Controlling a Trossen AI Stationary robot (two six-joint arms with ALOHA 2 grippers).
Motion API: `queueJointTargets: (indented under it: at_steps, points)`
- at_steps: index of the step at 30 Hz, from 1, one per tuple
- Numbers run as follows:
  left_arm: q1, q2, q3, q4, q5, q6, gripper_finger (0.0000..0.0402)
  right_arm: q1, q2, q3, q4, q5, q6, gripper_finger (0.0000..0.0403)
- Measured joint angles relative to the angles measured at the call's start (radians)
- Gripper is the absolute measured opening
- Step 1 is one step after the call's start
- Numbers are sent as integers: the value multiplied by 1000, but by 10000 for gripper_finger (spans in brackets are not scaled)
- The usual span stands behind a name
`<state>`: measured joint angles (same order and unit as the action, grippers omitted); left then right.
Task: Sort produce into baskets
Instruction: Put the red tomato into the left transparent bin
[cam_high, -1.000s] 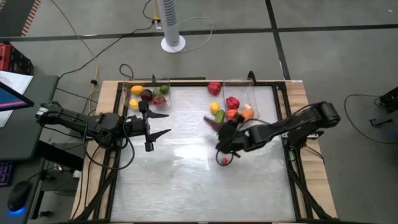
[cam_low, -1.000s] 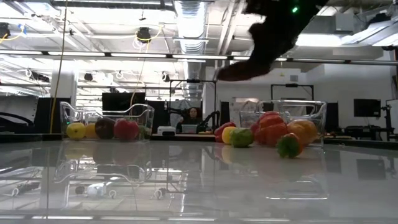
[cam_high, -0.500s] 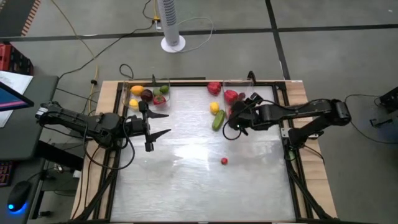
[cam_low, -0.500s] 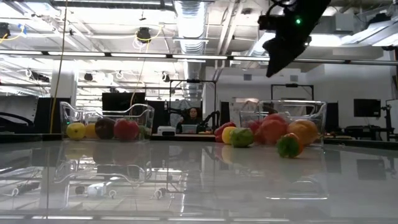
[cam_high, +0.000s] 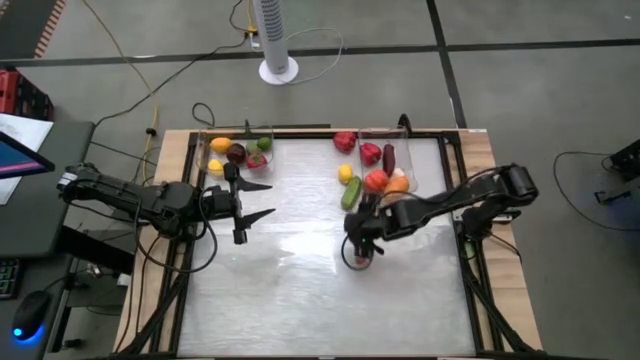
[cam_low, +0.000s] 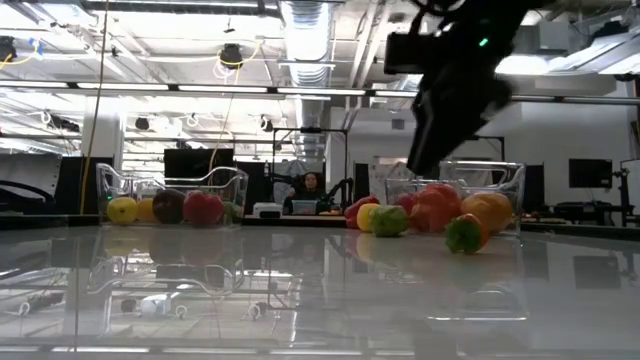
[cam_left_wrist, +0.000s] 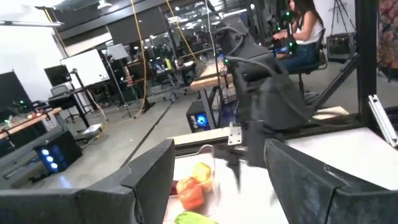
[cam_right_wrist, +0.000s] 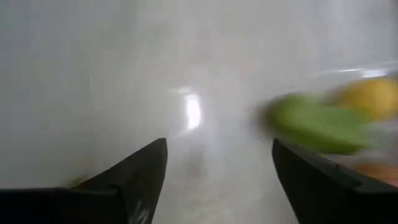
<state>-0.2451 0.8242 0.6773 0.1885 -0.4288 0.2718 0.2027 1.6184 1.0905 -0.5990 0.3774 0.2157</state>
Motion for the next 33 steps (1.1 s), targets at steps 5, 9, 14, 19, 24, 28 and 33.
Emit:
queueJointTargets:
  at_steps: [5,9,14,19,24,28,33]
  points:
    - [12,0,0,-1,-4,12,235,102,24,17,-10,-111,62,351]
    - [14,0,0,-5,-5,-1,235,182,21,-14,45,-43,120,351]
    - [14,0,0,-10,-4,-9,235,233,19,-157,300,-29,173,333]
    - [14,0,0,-13,-3,-11,235,238,19,-278,427,17,220,319]
    - [14,0,0,-13,-6,0,235,239,19,-340,488,31,233,317]
    - [14,0,0,-13,-13,3,235,243,19,-364,502,65,252,311]
    - [14,0,0,-15,-13,3,235,242,19,-400,562,67,256,276]
